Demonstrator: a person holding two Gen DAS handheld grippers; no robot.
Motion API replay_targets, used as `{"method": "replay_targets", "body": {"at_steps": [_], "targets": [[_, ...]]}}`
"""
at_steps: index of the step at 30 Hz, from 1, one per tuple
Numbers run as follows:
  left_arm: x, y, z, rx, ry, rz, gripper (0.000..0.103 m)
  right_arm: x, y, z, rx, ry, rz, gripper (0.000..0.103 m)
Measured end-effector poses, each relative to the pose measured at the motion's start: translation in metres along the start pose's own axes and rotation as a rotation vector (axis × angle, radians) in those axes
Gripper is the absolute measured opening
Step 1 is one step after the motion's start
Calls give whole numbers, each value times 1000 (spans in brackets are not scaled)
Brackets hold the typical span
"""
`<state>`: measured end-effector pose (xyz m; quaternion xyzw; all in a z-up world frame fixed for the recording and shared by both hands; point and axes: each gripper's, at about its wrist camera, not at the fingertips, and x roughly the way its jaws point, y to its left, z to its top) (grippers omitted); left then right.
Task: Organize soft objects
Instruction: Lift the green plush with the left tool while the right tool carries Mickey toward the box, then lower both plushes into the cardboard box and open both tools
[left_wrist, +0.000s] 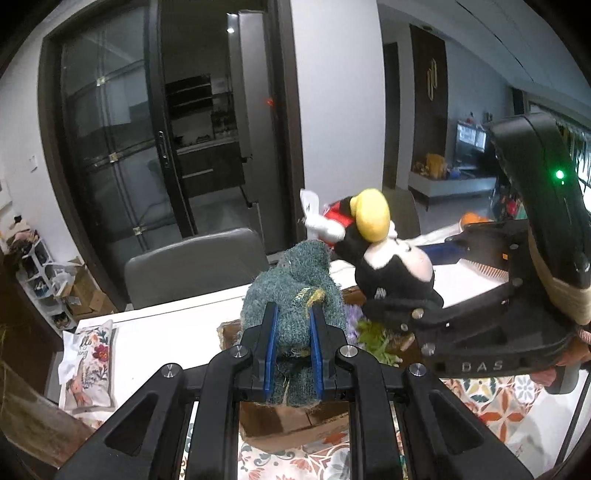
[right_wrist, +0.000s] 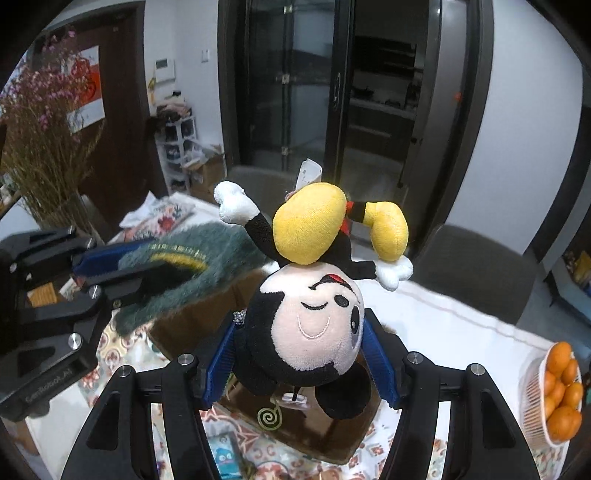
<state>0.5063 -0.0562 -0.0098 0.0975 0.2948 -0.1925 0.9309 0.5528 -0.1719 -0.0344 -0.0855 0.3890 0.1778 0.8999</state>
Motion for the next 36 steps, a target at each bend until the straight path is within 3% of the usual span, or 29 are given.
{"method": "replay_targets", "body": {"at_steps": [17, 19, 21, 24, 30, 36], "targets": [[77, -14, -19, 107, 241, -97, 17, 81, -8, -31, -40, 290, 109, 65], [82, -15, -21, 105, 263, -98, 20, 89, -7, -31, -42, 314, 115, 69], [87, -14, -22, 92, 289, -102, 31, 96, -3, -31, -47, 337, 107, 73], [94, -8, -18, 56, 302, -105, 50, 95, -1, -31, -68, 337, 86, 80], [84, -5, -10, 8, 282, -74, 54, 71, -2, -24, -91, 279, 32, 81], [60, -5, -4, -52, 247, -33, 57, 40, -9, -19, -14, 216, -48, 81]]}}
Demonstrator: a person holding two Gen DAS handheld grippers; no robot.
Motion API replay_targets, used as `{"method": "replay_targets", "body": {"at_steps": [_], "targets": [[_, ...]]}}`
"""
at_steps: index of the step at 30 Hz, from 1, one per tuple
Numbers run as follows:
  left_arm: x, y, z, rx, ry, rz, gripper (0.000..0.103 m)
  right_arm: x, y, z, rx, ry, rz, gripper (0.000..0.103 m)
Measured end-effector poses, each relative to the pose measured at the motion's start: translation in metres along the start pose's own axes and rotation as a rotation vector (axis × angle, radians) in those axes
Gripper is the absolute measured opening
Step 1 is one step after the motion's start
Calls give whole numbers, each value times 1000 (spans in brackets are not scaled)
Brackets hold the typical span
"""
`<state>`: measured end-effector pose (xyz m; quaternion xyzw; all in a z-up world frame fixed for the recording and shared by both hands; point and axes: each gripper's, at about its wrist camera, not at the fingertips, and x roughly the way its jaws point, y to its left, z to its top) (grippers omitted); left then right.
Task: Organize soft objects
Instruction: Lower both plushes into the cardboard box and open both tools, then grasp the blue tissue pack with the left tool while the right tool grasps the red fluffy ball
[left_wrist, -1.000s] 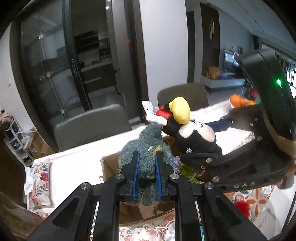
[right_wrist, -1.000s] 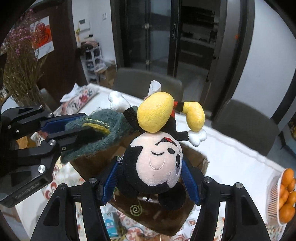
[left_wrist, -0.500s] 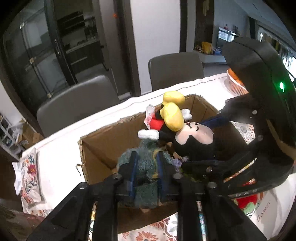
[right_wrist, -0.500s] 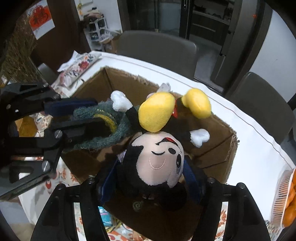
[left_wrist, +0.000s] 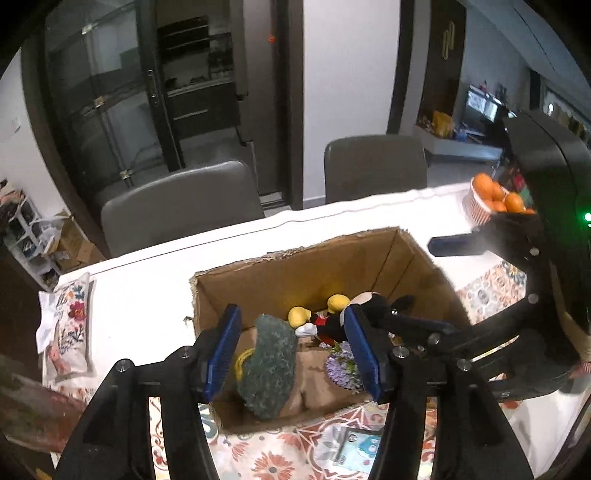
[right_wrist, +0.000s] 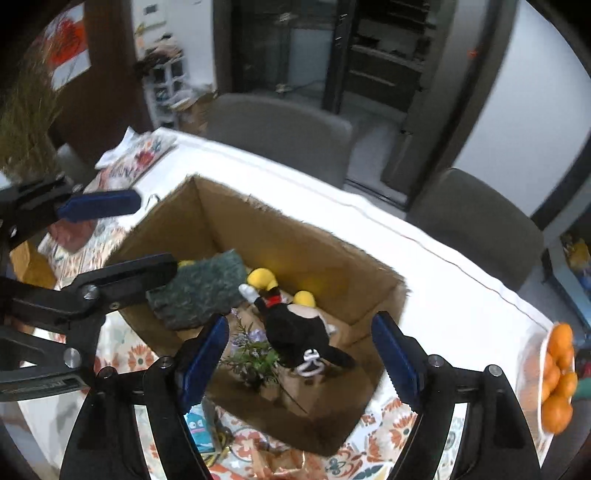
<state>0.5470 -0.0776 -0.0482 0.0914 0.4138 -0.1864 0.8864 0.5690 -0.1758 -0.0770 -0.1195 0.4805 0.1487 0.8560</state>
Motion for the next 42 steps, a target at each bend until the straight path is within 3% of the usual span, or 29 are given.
{"method": "replay_targets", "body": {"at_steps": [8, 23, 29, 42], "targets": [[-33, -1, -1, -67, -17, 49, 59, -48, -7, -19, 159, -80, -70, 81], [-95, -38, -41, -1, -93, 79, 68, -120, 8, -85, 273, -162, -146, 81], [-107, -49, -62, 0, -95, 103, 71, -128, 12, -113, 328, -153, -142, 81], [-102, -67, -106, 68, -86, 25, 81, -130, 26, -171, 419, -146, -182, 81]]}}
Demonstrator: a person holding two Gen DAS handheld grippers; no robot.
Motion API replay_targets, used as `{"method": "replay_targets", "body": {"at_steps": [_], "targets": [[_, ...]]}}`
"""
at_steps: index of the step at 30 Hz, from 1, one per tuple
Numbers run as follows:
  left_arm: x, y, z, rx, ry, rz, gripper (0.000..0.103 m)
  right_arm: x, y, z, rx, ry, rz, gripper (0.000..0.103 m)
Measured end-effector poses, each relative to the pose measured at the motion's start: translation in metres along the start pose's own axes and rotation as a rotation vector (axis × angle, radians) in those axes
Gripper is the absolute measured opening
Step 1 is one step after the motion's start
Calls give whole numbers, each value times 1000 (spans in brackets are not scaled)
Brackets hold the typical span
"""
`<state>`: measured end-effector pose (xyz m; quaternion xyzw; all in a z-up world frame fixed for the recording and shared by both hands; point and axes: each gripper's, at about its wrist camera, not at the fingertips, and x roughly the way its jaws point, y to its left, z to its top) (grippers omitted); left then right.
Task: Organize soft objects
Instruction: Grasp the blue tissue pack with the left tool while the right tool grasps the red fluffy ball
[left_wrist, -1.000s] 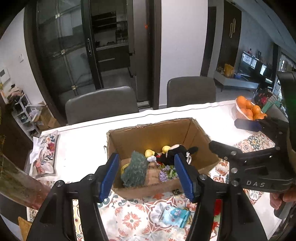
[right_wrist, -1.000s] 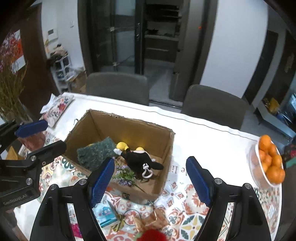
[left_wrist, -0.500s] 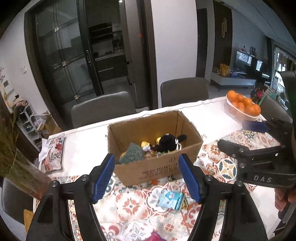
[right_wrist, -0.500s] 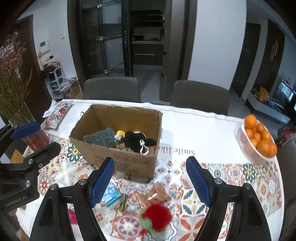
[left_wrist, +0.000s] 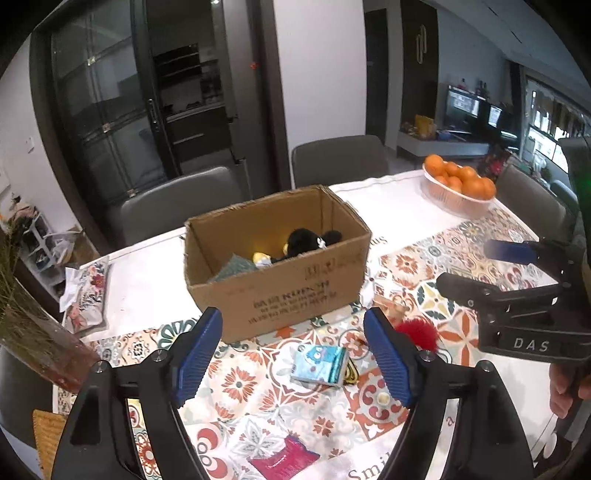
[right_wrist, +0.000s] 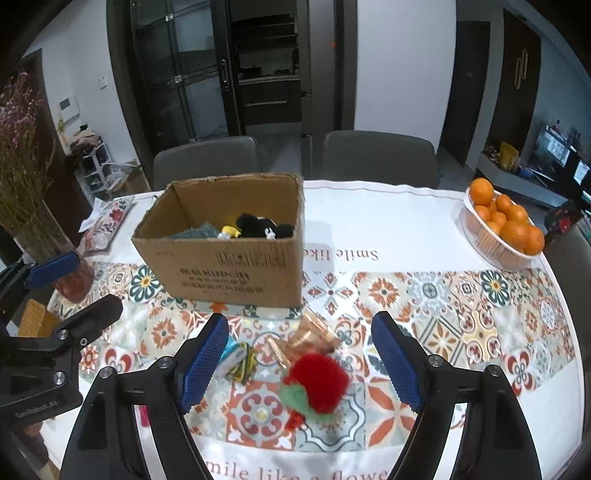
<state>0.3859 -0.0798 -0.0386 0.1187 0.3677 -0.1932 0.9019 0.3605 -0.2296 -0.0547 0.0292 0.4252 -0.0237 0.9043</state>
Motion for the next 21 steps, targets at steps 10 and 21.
{"method": "replay_targets", "body": {"at_steps": [10, 21], "targets": [[9, -4, -30, 0, -3, -76, 88, -1, -8, -35, 89, -63, -43, 90], [41, -5, -62, 25, 67, -166, 89, 26, -4, -73, 167, -18, -28, 90]]}}
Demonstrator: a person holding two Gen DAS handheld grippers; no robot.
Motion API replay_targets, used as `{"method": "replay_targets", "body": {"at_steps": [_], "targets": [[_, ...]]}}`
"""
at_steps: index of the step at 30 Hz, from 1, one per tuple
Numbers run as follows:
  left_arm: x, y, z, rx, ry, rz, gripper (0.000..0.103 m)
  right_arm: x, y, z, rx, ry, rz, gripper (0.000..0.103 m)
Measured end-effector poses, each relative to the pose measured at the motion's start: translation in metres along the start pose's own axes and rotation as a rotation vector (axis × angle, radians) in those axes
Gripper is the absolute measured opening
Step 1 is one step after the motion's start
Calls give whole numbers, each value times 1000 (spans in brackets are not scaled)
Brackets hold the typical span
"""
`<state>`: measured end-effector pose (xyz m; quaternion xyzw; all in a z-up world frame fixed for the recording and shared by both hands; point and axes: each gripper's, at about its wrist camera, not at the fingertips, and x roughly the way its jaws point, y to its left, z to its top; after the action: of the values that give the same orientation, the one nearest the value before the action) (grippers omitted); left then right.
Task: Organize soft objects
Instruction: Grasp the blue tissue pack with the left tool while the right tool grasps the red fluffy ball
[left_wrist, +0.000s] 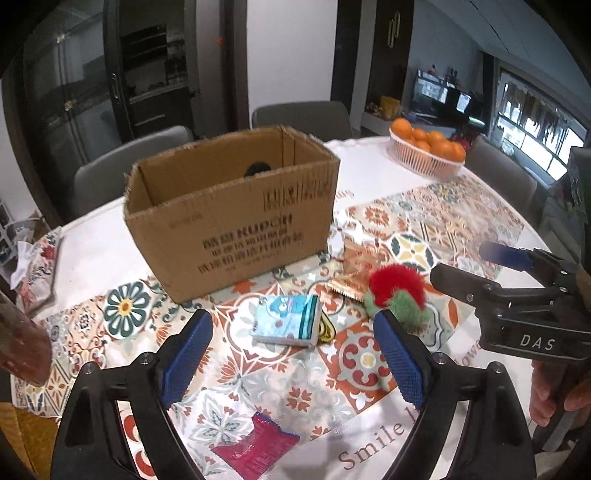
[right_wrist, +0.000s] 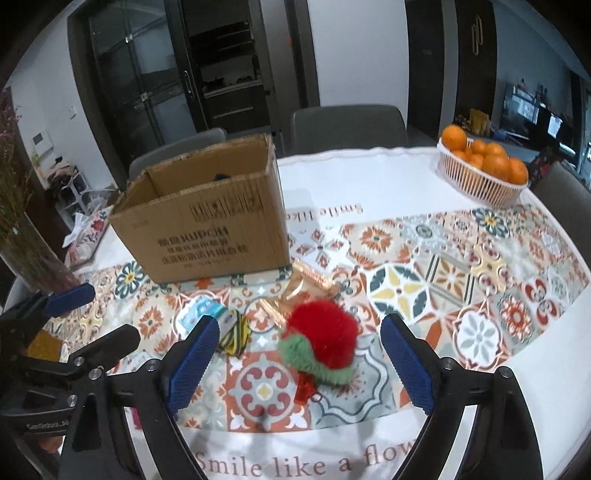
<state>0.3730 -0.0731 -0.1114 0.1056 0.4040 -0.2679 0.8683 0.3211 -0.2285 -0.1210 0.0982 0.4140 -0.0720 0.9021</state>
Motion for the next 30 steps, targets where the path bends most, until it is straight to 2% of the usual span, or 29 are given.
{"method": "replay_targets", "body": {"at_steps": [17, 30], "targets": [[92, 25, -6, -42, 140, -123, 89, 81, -10, -13, 96, 170, -37, 90], [139, 41, -11, -86, 219, -198, 89, 111, -12, -14, 125, 227, -63, 90]]}}
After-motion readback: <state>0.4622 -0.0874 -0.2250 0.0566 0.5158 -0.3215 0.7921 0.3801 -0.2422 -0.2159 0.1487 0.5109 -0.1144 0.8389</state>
